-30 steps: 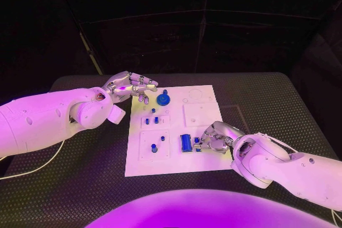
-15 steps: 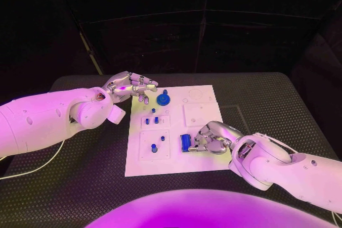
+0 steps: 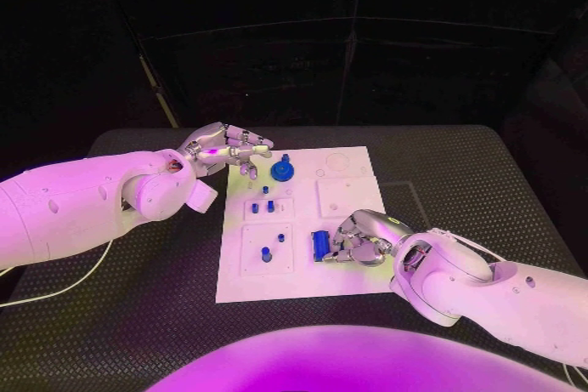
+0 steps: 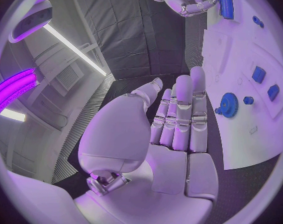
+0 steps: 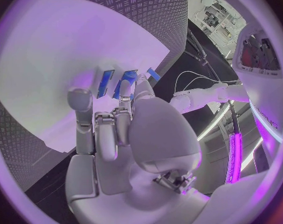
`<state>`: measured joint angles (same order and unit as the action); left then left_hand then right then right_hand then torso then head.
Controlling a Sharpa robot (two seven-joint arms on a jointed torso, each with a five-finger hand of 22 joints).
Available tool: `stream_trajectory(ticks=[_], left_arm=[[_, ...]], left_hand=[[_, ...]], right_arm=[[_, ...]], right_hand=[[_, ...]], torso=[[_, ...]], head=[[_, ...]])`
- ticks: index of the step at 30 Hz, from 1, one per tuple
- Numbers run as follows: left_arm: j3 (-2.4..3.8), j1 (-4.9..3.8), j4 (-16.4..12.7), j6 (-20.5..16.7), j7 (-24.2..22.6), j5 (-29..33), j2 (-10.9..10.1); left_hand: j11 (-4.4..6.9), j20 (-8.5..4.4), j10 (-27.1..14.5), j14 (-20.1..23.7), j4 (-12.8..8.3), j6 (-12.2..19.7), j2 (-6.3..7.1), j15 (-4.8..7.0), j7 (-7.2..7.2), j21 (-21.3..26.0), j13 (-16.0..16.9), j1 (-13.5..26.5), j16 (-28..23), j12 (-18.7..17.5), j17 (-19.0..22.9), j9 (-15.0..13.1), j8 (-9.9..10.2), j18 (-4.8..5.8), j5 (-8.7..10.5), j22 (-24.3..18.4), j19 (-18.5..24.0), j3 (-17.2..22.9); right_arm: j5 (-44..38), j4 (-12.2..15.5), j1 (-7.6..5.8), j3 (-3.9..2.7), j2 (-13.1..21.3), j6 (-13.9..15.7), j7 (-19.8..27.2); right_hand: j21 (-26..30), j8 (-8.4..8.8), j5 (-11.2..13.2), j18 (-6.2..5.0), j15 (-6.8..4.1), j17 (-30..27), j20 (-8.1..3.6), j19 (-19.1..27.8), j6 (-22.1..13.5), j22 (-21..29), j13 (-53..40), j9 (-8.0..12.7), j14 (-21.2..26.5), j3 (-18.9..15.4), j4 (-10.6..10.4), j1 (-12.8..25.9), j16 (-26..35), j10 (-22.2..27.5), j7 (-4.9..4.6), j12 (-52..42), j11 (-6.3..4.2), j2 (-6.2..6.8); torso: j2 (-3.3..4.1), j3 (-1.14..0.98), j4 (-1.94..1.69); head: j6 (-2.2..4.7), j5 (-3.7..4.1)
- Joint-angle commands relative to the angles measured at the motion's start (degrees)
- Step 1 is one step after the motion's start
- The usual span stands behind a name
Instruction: Assemble the parts on the task board
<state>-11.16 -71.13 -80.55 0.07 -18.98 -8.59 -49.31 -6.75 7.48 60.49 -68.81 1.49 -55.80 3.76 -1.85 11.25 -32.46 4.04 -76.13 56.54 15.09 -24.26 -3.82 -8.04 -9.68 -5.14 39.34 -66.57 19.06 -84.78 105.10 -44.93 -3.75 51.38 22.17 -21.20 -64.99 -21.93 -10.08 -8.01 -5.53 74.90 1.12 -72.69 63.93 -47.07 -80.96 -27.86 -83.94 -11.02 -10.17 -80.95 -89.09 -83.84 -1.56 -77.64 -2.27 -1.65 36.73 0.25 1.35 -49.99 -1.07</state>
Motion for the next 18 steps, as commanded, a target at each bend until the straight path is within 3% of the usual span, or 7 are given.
stream_trajectory(ticks=[1, 11, 18], left_arm=[[0.04, -0.07, -0.1, 0.6, -0.1, 0.3, 0.0], [0.04, -0.06, 0.0, 0.7, -0.1, 0.3, 0.0], [0.03, -0.05, 0.0, 0.7, -0.2, 0.3, 0.0]], left_hand=[[-0.16, 0.2, -0.4, 0.5, 0.0, 0.3, -0.32, -0.12, -0.05, 0.3, 0.1, 0.1, 0.3, 0.2, 0.1, -0.1, -0.3, -0.77, 0.24, -0.1, -0.2, -0.5], [-0.16, 0.2, -0.4, 0.5, 0.0, 0.3, -0.32, -0.12, -0.05, 0.3, 0.1, 0.1, 0.3, 0.2, 0.1, -0.1, -0.3, -0.77, 0.24, -0.1, -0.2, -0.5], [-0.16, 0.2, -0.4, 0.5, 0.0, 0.3, -0.32, -0.12, -0.05, 0.3, 0.1, 0.1, 0.3, 0.2, 0.1, -0.1, -0.3, -0.77, 0.24, -0.1, -0.2, -0.5]], right_arm=[[-2.4, 0.0, -0.06, -0.02, -0.2, 1.8, -3.4], [-1.6, -0.3, -0.06, -0.02, -0.7, 4.3, -5.1], [-1.5, -0.6, -0.06, -0.03, -1.3, 4.4, -5.7]], right_hand=[[-0.3, -0.38, -0.3, 0.39, -0.45, 13.6, -0.54, -0.1, -0.1, -0.2, 0.0, -0.2, -5.7, -0.2, -0.5, 0.4, -0.2, -1.6, 0.42, -0.1, -0.51, -1.28], [-0.4, -1.02, -1.8, 0.42, -0.48, 13.8, -0.6, -0.3, -0.3, -0.4, -0.2, -0.6, -5.8, -1.3, -2.9, 3.0, -0.3, -1.8, 0.41, -0.2, -0.53, -2.67], [-0.4, -1.25, -1.7, 0.4, -0.59, 13.8, -0.65, -0.3, -0.5, -0.4, -0.2, -0.8, -5.8, -1.4, -2.1, 1.7, -0.3, -1.8, 0.61, -0.2, -0.68, -2.33]], torso=[[-0.01, -0.02, 0.1], [-0.06, -0.06, 0.03], [0.01, -0.02, 0.1]], head=[[-0.01, -0.06], [-0.01, -0.12], [-0.01, -0.17]])
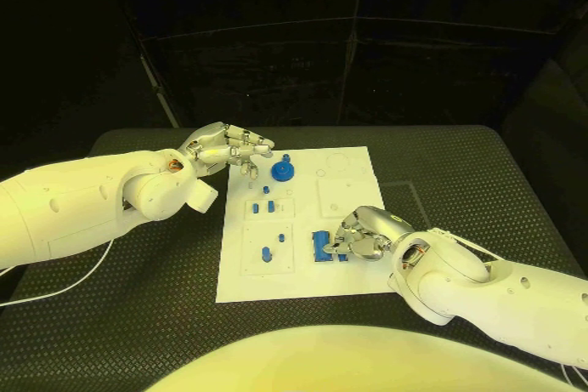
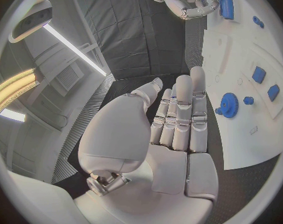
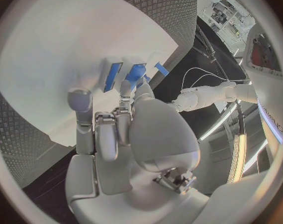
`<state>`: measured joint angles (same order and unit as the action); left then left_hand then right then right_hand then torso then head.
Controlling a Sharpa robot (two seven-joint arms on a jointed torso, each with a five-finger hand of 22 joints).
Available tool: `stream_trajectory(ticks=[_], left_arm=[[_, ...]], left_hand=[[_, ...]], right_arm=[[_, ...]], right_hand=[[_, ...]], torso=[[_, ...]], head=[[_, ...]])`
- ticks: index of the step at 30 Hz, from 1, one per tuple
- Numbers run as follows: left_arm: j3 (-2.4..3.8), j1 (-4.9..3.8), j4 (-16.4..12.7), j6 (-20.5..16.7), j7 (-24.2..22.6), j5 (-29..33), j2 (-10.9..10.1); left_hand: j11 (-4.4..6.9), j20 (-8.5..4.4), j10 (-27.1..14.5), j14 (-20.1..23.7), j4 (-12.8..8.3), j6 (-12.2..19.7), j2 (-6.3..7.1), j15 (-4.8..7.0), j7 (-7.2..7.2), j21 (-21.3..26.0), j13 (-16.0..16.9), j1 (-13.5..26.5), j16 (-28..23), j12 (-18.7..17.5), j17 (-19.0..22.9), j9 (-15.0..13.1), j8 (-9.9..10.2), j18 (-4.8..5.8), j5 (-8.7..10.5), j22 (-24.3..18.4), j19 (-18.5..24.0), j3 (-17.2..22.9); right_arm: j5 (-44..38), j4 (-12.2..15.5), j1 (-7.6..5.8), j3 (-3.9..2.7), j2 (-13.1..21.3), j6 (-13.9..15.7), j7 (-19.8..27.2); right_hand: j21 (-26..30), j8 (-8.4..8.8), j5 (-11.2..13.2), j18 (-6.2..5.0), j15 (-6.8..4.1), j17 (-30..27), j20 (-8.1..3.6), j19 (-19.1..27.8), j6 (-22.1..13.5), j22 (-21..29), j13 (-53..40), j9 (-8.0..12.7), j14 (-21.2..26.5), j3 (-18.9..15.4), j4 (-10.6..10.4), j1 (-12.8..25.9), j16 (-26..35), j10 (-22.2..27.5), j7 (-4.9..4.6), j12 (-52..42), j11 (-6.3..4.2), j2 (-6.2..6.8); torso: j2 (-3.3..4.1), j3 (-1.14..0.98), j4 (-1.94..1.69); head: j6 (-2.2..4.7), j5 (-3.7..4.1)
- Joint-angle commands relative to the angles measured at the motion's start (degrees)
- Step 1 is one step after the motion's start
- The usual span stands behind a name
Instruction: Assemble the parts on the task board
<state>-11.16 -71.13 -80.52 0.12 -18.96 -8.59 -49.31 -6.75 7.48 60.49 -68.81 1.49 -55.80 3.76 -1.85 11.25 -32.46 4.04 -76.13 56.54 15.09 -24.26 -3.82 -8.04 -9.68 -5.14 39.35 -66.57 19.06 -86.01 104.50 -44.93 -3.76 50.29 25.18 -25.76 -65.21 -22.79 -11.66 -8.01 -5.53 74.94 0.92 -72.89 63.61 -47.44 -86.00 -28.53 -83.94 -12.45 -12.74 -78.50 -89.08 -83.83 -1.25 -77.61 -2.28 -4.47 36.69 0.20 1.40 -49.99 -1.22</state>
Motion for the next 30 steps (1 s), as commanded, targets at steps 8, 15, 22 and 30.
stream_trajectory(ticks=[8, 15, 22, 30], left_arm=[[0.03, -0.04, -0.1, 0.6, -0.1, 0.3, 0.0], [0.03, -0.05, -0.2, 0.6, -0.1, 0.3, -0.1], [0.03, -0.05, -0.2, 0.6, -0.1, 0.3, -0.1], [0.03, -0.05, -0.2, 0.6, -0.1, 0.3, -0.2]], left_hand=[[-0.16, 0.2, -0.4, 0.5, 0.0, 0.3, -0.32, -0.12, -0.05, 0.3, 0.1, 0.1, 0.3, 0.2, 0.1, -0.1, -0.3, -0.77, 0.24, -0.1, -0.2, -0.5], [-0.16, 0.2, -0.4, 0.5, 0.0, 0.3, -0.32, -0.12, -0.05, 0.3, 0.1, 0.1, 0.3, 0.2, 0.1, -0.1, -0.3, -0.77, 0.24, -0.1, -0.2, -0.5], [-0.16, 0.2, -0.4, 0.5, 0.0, 0.3, -0.32, -0.12, -0.05, 0.3, 0.1, 0.1, 0.3, 0.2, 0.1, -0.1, -0.3, -0.77, 0.24, -0.1, -0.2, -0.5], [-0.16, 0.2, -0.4, 0.5, 0.0, 0.3, -0.32, -0.12, -0.05, 0.3, 0.1, 0.1, 0.3, 0.2, 0.1, -0.1, -0.3, -0.77, 0.24, -0.1, -0.2, -0.5]], right_arm=[[-1.5, -0.1, -0.05, -0.02, -0.6, 0.0, -1.9], [-2.6, -0.6, -0.06, -0.02, -1.2, -0.8, -3.2], [-3.3, -1.1, -0.06, -0.03, -1.6, 0.7, -4.8], [-3.6, -1.4, -0.06, -0.03, -1.6, 2.2, -5.6]], right_hand=[[-0.1, -0.68, 3.4, 0.4, -0.73, 13.7, -0.63, 0.0, -0.5, 0.0, 4.8, -0.2, -5.8, 0.7, 3.4, -5.0, -0.3, -1.8, 0.44, -0.2, -0.83, 1.0], [-0.1, -0.7, 4.5, 0.41, -0.73, 13.7, -0.63, 0.0, -0.4, 0.0, 4.8, -0.2, -5.8, 0.8, 4.0, -5.6, -0.3, -1.8, 0.42, -0.3, -0.83, 1.24], [-0.1, -0.73, 4.5, 0.43, -0.72, 13.8, -0.63, -0.1, -0.3, -0.2, 4.6, -0.1, -5.8, 1.0, 3.9, -5.4, -0.3, -1.9, 0.42, -0.4, -0.82, 0.47], [-0.2, -0.8, 3.5, 0.45, -0.74, 13.8, -0.64, -0.2, -0.3, -0.3, 4.5, -0.1, -5.8, 1.2, 3.3, -4.7, -0.3, -2.0, 0.47, -0.6, -0.85, -0.36]], torso=[[0.04, 0.05, 0.02], [0.03, 0.04, 0.01], [0.06, 0.03, 0.03], [0.04, 0.02, 0.0]], head=[[-0.01, 0.05], [-0.01, 0.05], [-0.01, 0.07], [-0.01, 0.11]])
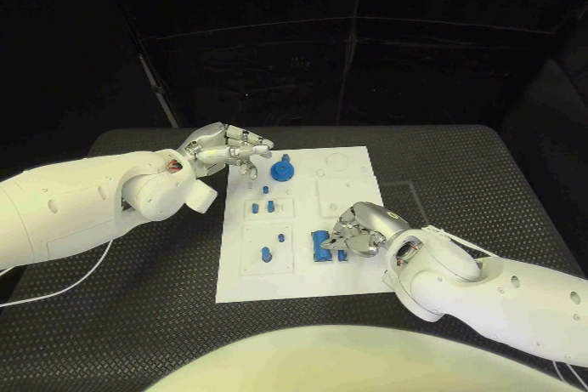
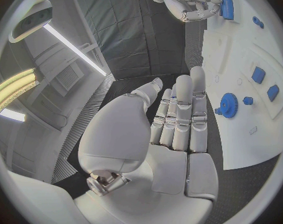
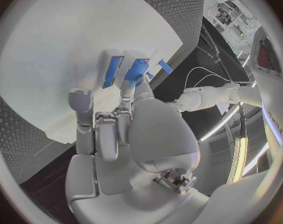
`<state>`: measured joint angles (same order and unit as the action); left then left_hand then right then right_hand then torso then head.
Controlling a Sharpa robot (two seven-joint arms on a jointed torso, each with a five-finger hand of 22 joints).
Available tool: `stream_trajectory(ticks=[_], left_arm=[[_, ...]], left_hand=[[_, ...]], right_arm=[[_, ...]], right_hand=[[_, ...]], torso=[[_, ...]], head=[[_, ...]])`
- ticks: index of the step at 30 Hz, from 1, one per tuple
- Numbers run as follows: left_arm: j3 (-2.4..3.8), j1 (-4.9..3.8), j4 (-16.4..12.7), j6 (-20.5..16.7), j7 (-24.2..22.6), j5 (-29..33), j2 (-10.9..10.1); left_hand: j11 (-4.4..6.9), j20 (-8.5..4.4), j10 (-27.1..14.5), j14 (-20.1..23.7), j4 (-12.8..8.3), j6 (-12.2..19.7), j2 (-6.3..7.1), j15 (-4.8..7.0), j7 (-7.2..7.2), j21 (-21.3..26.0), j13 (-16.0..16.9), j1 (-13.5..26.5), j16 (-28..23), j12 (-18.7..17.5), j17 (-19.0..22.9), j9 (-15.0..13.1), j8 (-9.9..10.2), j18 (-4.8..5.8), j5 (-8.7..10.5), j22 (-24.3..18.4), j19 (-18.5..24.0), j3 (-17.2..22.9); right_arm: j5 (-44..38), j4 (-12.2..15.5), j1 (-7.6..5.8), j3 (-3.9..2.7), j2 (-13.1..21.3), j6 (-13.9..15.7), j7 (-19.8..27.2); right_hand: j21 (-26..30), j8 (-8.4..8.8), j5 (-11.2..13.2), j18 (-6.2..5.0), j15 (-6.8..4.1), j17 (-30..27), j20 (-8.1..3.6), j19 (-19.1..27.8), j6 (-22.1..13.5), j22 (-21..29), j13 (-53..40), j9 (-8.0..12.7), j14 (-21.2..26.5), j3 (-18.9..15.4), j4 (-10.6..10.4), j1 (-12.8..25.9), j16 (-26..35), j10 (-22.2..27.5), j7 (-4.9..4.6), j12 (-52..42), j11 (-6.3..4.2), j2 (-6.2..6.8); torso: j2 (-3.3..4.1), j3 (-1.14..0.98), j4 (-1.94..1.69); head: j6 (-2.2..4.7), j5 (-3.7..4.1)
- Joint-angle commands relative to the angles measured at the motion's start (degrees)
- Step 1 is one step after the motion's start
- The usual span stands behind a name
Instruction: Assemble the parts on the task board
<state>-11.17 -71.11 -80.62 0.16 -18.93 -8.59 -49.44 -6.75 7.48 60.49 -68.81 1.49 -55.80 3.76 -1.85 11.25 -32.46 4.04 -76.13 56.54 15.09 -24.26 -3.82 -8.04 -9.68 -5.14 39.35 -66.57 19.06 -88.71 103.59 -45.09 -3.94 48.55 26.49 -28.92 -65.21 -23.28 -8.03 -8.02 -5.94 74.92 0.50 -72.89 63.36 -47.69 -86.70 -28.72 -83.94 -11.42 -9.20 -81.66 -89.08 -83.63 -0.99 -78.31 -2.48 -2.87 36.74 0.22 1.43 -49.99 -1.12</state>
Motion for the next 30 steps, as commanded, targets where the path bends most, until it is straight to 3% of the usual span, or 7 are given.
stream_trajectory(ticks=[1, 10, 18, 22, 25, 29, 30], left_arm=[[0.04, -0.07, -0.1, 0.5, -0.1, 0.3, 0.0], [0.04, -0.07, -0.2, 0.5, -0.1, 0.3, -0.1], [0.04, -0.07, -0.2, 0.3, -0.3, 0.3, -0.2], [0.04, -0.07, -0.2, -0.8, -0.9, 0.3, -0.2], [0.04, -0.08, -0.3, -2.5, -2.2, 0.3, -0.2], [0.04, -0.07, 0.3, -5.8, -4.7, 2.6, 0.4], [0.04, -0.05, 0.7, -6.8, -5.6, 3.5, 0.7]], left_hand=[[-0.16, 0.19, -0.4, 0.5, 0.0, 0.3, -0.32, -0.12, -0.05, 0.3, 0.1, 0.1, 0.3, 0.2, 0.1, -0.1, -0.3, -0.78, 0.24, -0.1, -0.2, -0.5], [-0.16, 0.19, -0.4, 0.5, 0.0, 0.3, -0.32, -0.12, -0.05, 0.3, 0.1, 0.1, 0.3, 0.2, 0.1, -0.1, -0.3, -0.78, 0.24, -0.1, -0.2, -0.5], [-0.16, 0.19, -0.4, 0.5, 0.0, 0.3, -0.32, -0.12, -0.05, 0.3, 0.1, 0.1, 0.3, 0.2, 0.1, -0.1, -0.3, -0.78, 0.24, -0.1, -0.2, -0.5], [-0.18, 0.21, -0.5, 0.6, 0.0, 0.4, -0.48, -0.14, -0.03, 0.4, 0.1, 0.0, 0.4, 0.4, 0.1, -0.1, -0.4, -0.77, 0.23, -0.2, -0.2, -0.6], [-0.14, 0.23, -0.5, 0.8, -0.1, 0.4, -0.52, -0.15, -0.08, 0.6, 0.1, -0.2, 0.4, 0.5, 0.2, -0.1, -0.5, -0.76, 0.2, -0.3, 0.0, -0.6], [-0.16, 0.3, -0.4, 1.9, -0.4, 0.3, -0.59, -0.25, -0.08, 1.2, 0.1, -0.7, 0.1, 0.8, 0.4, -0.1, -0.7, -0.71, 0.16, -0.6, 0.8, -0.7], [-0.22, 0.36, -0.5, 2.8, -0.5, 0.4, -0.56, -0.36, -0.03, 1.6, 0.1, -0.8, -0.2, 0.9, 0.6, -0.1, -0.8, -0.69, 0.16, -0.8, 1.4, -0.7]], right_arm=[[-1.0, -0.5, 0.09, 0.14, 0.1, 1.0, -2.4], [1.1, -0.2, 0.09, 0.14, 0.4, 3.6, 1.3], [15.0, 0.0, 0.07, 0.13, 1.9, 9.0, 17.9], [28.2, -1.3, -0.11, -0.09, 2.7, 9.3, 25.7], [37.3, -3.5, -0.81, -0.66, 2.8, 8.6, 30.6], [46.3, -8.6, -2.35, -1.27, 1.8, 5.5, 38.0], [48.6, -10.3, -2.74, -1.57, 1.2, 4.5, 39.8]], right_hand=[[-0.2, -0.31, -0.2, 0.46, -0.33, 13.8, -0.22, -0.2, 0.0, -0.1, 5.2, 0.1, -5.8, 0.1, -0.2, -1.5, -0.3, -2.2, 0.22, 0.1, -0.65, -2.0], [0.2, 0.0, -0.9, 0.37, -0.27, 13.4, -0.2, 0.1, -0.7, 0.5, 5.7, 0.2, -5.7, -0.1, -0.4, -1.1, -0.1, -1.9, 0.01, 0.8, -0.52, -1.69], [5.5, 4.5, -3.0, -0.73, 1.81, 7.7, 1.31, 4.1, -6.8, 8.4, 9.5, 2.4, -4.4, -0.6, -1.0, -0.6, 3.0, 1.1, -3.27, 6.5, 2.18, -1.3], [12.6, 6.47, -3.3, -2.29, 2.86, -2.0, 2.53, 9.0, -8.7, 17.8, 16.3, 3.5, -2.0, -0.1, -0.6, -1.9, 9.1, 6.3, -4.58, 15.9, 3.4, -1.75], [15.3, 7.45, -3.1, -2.37, 3.47, -12.0, 3.22, 10.8, -9.5, 19.4, 24.8, 4.1, 1.1, -0.1, -0.3, -2.6, 16.6, 13.0, -5.27, 27.5, 3.96, -1.71], [22.5, 9.47, -2.8, -2.05, 5.37, -36.6, 4.85, 16.8, -10.5, 23.2, 37.3, 5.9, 13.0, 1.2, 1.3, -6.9, 39.4, 24.6, -6.84, 43.6, 5.65, -2.48], [24.2, 9.94, -2.7, -1.87, 5.89, -38.3, 5.35, 18.4, -10.7, 24.1, 39.4, 6.4, 15.0, 1.6, 1.7, -8.0, 42.4, 26.2, -7.18, 45.9, 6.15, -2.69]], torso=[[0.0, 0.0, -0.03], [-0.04, 0.01, 0.01], [-0.23, 0.11, 0.04], [-0.71, 0.47, 0.09], [-1.15, 0.88, 0.05], [-2.17, 1.38, 0.03], [-2.43, 1.46, 0.04]], head=[[-0.01, 0.02], [-0.01, 0.05], [-0.01, 0.29], [-0.01, 0.77], [-0.01, 1.05], [-0.01, 1.57], [-0.01, 1.56]])
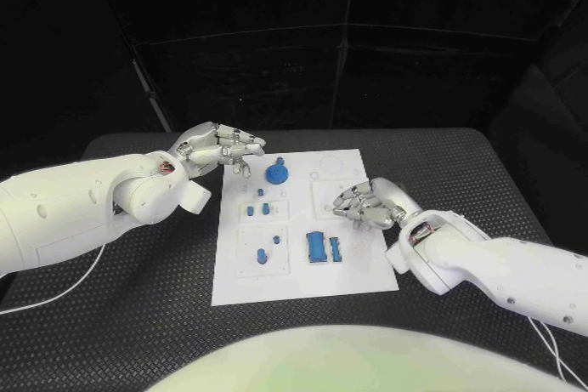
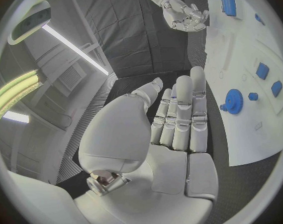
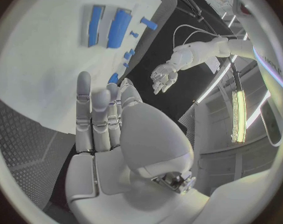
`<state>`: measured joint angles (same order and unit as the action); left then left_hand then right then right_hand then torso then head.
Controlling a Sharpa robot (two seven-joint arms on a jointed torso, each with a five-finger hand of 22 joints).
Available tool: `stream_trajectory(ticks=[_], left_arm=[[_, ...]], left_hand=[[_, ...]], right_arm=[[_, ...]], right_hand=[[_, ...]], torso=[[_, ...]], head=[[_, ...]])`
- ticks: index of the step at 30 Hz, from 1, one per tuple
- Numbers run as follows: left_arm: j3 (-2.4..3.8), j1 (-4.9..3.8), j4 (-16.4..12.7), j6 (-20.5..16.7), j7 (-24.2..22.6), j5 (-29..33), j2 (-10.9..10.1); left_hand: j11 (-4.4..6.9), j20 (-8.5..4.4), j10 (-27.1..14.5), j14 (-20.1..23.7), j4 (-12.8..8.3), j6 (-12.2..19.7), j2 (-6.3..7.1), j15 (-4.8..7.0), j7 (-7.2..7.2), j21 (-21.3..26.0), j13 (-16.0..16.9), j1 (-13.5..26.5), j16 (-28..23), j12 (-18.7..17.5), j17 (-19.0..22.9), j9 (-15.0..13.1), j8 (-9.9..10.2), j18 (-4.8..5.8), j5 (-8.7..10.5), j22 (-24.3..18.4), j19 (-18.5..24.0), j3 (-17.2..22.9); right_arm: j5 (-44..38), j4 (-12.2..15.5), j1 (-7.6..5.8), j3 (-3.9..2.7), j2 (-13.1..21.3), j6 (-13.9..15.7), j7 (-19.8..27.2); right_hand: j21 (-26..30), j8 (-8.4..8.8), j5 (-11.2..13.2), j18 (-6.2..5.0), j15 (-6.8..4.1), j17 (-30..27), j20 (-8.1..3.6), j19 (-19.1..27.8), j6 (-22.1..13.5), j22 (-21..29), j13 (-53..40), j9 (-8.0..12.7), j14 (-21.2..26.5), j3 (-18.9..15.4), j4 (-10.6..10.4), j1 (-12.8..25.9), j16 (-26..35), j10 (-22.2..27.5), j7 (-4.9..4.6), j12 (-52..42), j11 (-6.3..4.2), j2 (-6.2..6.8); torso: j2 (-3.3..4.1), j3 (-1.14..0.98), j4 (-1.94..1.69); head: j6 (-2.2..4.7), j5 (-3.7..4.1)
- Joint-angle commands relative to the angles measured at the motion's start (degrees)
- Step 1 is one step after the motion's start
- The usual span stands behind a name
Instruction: Assemble the parts on the task board
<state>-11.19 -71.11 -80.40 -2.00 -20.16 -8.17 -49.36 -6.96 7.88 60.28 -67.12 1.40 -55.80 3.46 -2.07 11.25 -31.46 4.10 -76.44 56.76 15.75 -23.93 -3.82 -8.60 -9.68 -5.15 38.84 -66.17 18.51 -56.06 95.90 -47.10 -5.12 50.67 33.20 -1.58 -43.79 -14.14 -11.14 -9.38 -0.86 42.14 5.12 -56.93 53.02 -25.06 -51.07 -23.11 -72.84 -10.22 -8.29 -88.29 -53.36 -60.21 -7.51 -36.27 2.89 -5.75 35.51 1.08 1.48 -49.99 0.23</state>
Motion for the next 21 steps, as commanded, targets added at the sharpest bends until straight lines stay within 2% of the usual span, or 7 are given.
stream_trajectory(ticks=[1, 4, 7, 9, 12, 20, 21], left_arm=[[0.06, 0.01, 1.0, -5.6, -5.3, 3.9, 1.1], [0.06, 0.39, 2.8, -7.9, -7.8, 6.4, 2.3], [0.06, 1.07, 4.9, -9.8, -9.9, 8.9, 3.4], [0.06, 1.77, 6.3, -10.6, -11.1, 10.1, 4.1], [0.09, 3.02, 8.4, -11.2, -12.8, 11.2, 5.3], [0.17, 5.41, 11.5, -12.3, -15.8, 13.5, 7.4], [0.1, 5.26, 11.1, -10.6, -11.8, 10.7, 7.2]], left_hand=[[-0.1, 0.07, -0.4, 2.4, -0.4, 0.4, -0.17, -0.29, 0.07, 1.2, 0.0, -0.5, -1.1, 0.3, 0.6, -0.1, -0.3, -0.64, 0.17, -0.6, 2.0, -0.3], [-0.28, 0.52, -0.5, 7.1, -0.5, 0.4, -0.19, -0.89, 0.08, 3.9, -0.1, -0.6, -4.5, 0.6, 2.4, -0.1, -0.6, -0.49, 0.16, -1.9, 5.9, -0.4], [-0.66, 1.5, -1.1, 11.8, -0.2, 0.3, -0.38, -1.87, 0.02, 8.4, -0.3, -0.6, -10.8, 0.5, 5.9, 0.0, -0.9, -0.21, 0.13, -4.6, 11.1, -0.4], [-1.44, 2.8, -2.0, 14.5, 0.1, 0.9, -0.27, -3.1, 0.23, 12.7, -0.5, -0.4, -18.0, -0.5, 9.5, 0.1, -0.6, 0.23, 0.16, -7.5, 15.4, -0.3], [-2.21, 5.02, -2.4, 12.5, 0.4, 1.1, -0.08, -4.42, 0.6, 19.3, -0.5, -0.6, -29.3, -3.2, 14.2, 0.1, 0.1, -0.49, 0.22, -13.1, 19.6, -0.1], [-2.75, 7.52, -1.6, 11.8, 0.5, 0.7, -0.72, -6.19, 0.72, 25.5, -0.5, -0.6, -41.8, -8.0, 18.7, 0.1, 2.1, -0.98, 0.14, -19.9, 22.6, -0.7], [0.28, 2.71, -19.3, 28.7, -1.4, 17.3, -3.46, -3.72, -3.08, 27.1, -4.1, 22.6, -45.8, -10.0, 23.9, 3.8, 3.9, 2.9, 5.15, -25.3, 35.7, -5.8]], right_arm=[[18.3, -4.4, -1.07, -0.67, -1.5, -3.2, 14.0], [23.7, -9.7, -1.98, -1.18, -3.7, -5.8, 18.0], [28.2, -15.0, -2.92, -1.46, -6.2, -8.2, 20.9], [31.0, -18.2, -3.35, -1.57, -7.8, -9.8, 22.4], [34.2, -22.2, -3.7, -1.68, -10.0, -11.9, 24.4], [37.9, -27.9, -3.94, -2.68, -14.0, -14.7, 27.0], [33.5, -27.4, -3.88, -2.58, -13.7, -11.4, 23.2]], right_hand=[[4.9, 1.27, 0.7, -0.37, 1.53, -6.8, 1.3, 4.2, -0.5, 2.6, 6.5, 1.4, 5.8, 0.6, 0.9, -2.2, 9.7, 3.5, -1.19, 6.3, 1.33, 0.15], [10.6, 2.9, 0.6, 0.31, 3.3, -11.2, 3.29, 8.8, 0.3, 5.7, 15.6, 3.5, 11.4, 1.1, 0.6, -4.2, 19.5, 3.7, -1.87, 13.7, 2.51, -0.6], [16.1, 5.93, 2.1, 0.08, 5.23, -17.8, 5.3, 11.7, 1.4, 8.8, 26.7, 6.4, 13.5, 1.3, -0.4, -5.9, 29.7, 0.4, -2.53, 20.9, 3.63, -0.63], [19.2, 8.15, 2.3, -0.85, 5.94, -22.1, 6.8, 11.4, 2.2, 10.8, 33.8, 8.5, 12.0, 1.1, -1.4, -6.2, 35.6, -1.8, -2.87, 24.7, 4.07, -0.43], [22.9, 10.37, 2.3, -1.24, 6.99, -26.3, 8.17, 11.2, 2.8, 13.2, 40.6, 11.0, 11.2, 0.8, -2.4, -5.6, 41.5, -2.5, -3.4, 28.3, 4.62, -0.34], [30.5, 10.58, 2.1, -1.29, 8.9, -33.1, 10.07, 11.7, 1.0, 18.0, 47.4, 15.5, 12.3, 0.4, -1.8, -2.8, 49.3, -2.0, -4.21, 32.6, 6.27, 0.29], [34.0, 14.14, 4.8, 2.19, 6.41, -35.4, 5.3, 25.4, -15.0, 19.8, 51.1, 17.5, 30.2, 3.4, 1.0, 24.2, 53.4, 16.6, -0.7, 36.3, 3.21, 5.75]], torso=[[-1.61, 0.73, -0.08], [-2.57, 1.01, -0.2], [-3.32, 1.09, -0.17], [-3.69, 1.03, -0.2], [-4.3, 0.84, -0.45], [-4.45, 0.26, -0.57], [-4.31, 0.57, -0.5]], head=[[-0.01, 0.14], [0.12, 0.16], [1.07, 0.0], [1.8, -0.07], [2.75, -0.06], [5.55, -0.53], [4.86, -0.41]])
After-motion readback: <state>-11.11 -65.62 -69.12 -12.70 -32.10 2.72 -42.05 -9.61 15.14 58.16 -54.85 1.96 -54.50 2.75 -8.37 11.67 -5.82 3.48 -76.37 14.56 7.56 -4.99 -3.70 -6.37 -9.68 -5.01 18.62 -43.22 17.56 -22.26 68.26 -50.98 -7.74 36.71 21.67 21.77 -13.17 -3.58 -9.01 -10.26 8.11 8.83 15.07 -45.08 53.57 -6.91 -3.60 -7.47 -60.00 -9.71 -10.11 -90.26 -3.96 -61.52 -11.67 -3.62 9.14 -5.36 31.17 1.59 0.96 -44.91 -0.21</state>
